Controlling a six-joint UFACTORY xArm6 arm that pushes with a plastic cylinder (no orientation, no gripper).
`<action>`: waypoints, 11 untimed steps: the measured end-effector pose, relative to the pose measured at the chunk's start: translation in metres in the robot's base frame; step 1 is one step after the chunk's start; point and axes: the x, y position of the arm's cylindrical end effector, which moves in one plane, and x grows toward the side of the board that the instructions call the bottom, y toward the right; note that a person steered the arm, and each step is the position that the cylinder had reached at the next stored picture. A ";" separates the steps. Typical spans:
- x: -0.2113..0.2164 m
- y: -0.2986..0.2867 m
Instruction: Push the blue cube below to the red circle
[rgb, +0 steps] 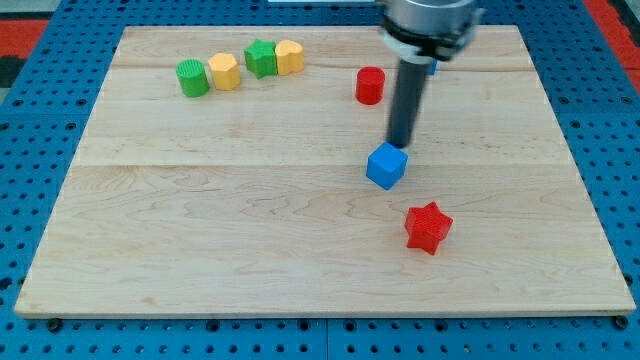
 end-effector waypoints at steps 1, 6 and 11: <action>-0.058 -0.009; 0.061 0.055; 0.058 0.049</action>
